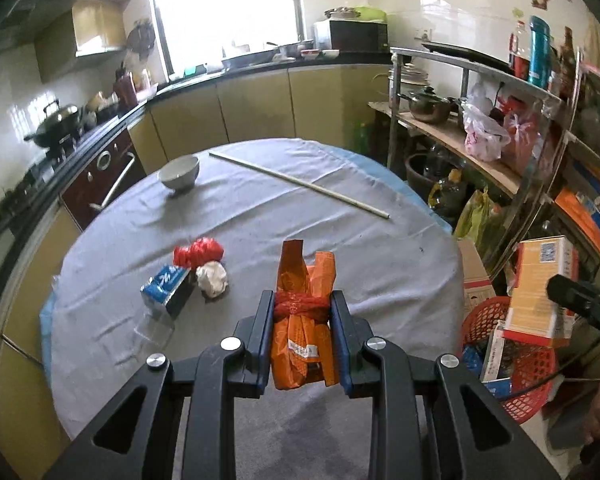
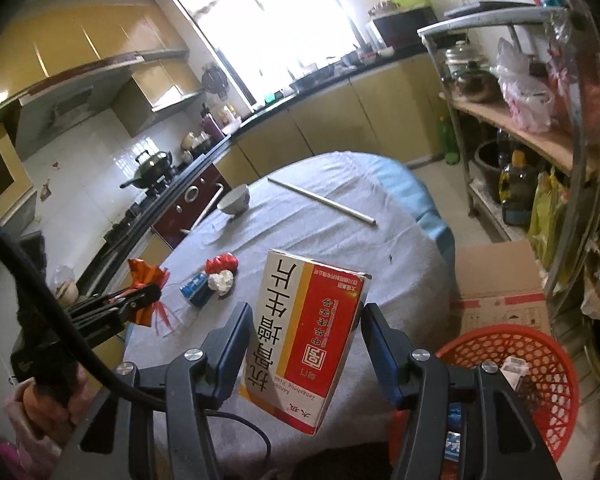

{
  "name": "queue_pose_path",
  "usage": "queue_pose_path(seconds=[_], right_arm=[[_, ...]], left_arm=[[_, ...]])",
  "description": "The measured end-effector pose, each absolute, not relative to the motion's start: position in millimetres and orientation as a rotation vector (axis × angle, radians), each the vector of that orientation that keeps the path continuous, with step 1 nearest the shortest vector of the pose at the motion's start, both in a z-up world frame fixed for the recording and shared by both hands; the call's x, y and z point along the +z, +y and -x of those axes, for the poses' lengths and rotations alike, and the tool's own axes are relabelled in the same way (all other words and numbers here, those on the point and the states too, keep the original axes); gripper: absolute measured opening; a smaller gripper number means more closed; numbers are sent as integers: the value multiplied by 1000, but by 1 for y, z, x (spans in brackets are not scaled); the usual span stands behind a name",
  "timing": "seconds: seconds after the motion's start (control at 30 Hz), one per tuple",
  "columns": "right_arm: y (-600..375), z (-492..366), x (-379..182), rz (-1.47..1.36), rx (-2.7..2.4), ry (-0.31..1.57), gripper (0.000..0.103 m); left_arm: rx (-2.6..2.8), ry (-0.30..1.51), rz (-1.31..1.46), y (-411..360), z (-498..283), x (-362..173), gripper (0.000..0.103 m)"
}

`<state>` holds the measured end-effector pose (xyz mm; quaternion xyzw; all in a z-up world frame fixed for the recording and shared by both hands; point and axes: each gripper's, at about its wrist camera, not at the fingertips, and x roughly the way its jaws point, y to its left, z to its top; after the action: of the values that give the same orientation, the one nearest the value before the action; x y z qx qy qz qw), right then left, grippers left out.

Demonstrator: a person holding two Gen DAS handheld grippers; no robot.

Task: Collect trash
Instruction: 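Carry the medicine box and orange bag in both tools over the red basket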

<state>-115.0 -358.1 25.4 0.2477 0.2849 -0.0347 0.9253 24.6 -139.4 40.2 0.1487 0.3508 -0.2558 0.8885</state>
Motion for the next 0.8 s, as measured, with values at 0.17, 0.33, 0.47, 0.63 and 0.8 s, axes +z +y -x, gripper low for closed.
queue_pose_path(seconds=[0.17, 0.33, 0.47, 0.63, 0.8], right_arm=[[-363, 136, 37, -491, -70, 537, 59], [-374, 155, 44, -497, -88, 501, 59], [-386, 172, 46, -513, -119, 481, 59], [-400, 189, 47, -533, -159, 469, 59], [-410, 198, 49, -542, -185, 454, 59]], left_arm=[[-537, 694, -363, -159, -8, 48, 28], [-573, 670, -418, -184, 7, 53, 28], [-605, 646, -461, -205, 21, 54, 28], [-646, 631, -497, -228, 33, 56, 28], [-677, 615, -522, -242, 41, 58, 28]])
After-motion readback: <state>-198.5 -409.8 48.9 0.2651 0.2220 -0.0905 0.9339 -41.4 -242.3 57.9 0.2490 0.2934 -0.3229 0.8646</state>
